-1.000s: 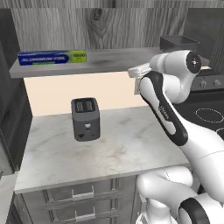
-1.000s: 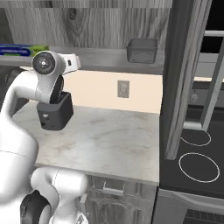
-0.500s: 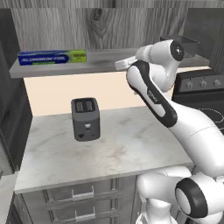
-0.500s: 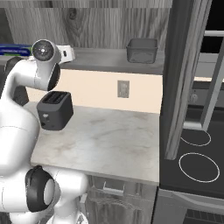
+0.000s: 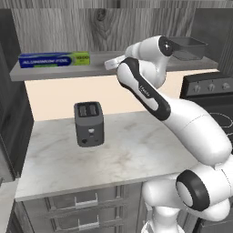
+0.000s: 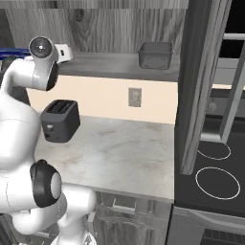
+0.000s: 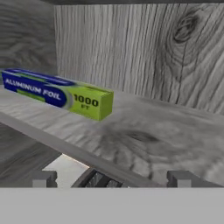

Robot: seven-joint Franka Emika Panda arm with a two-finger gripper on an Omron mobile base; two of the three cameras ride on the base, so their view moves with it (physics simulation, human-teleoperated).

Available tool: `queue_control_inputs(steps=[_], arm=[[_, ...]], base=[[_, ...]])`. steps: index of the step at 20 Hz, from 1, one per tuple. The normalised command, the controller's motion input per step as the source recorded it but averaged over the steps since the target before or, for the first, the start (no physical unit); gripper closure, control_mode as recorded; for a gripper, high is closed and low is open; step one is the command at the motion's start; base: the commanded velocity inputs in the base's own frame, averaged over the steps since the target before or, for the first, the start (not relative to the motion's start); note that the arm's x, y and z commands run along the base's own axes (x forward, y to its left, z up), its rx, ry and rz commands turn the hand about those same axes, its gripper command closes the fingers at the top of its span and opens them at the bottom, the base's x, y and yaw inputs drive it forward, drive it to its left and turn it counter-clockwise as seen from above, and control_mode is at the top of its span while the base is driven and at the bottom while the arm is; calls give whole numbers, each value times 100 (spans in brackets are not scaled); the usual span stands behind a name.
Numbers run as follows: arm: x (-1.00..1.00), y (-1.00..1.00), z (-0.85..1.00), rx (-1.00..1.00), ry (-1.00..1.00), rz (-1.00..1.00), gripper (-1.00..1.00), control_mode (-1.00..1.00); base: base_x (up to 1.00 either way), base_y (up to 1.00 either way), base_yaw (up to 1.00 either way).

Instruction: Retrieve the tupperware and aluminum foil from the cabinet and place them on the dining counter near the plate with steaks to prepare for storing leftovers.

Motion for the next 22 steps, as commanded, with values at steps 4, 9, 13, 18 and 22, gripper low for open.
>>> queue_control_inputs(steps=[4, 9, 13, 18, 22], arm=[[30, 29, 0, 0, 0, 9, -100, -100], [30, 17, 0, 0, 0, 9, -100, -100], [21, 5, 0, 0, 4, 7, -100, -100], [27, 5, 0, 0, 13, 3, -100, -100], [23, 18, 0, 0, 13, 0, -100, -100]], base=[[0, 0, 0], [0, 0, 0], [0, 0, 0], [0, 0, 0], [0, 0, 0]])
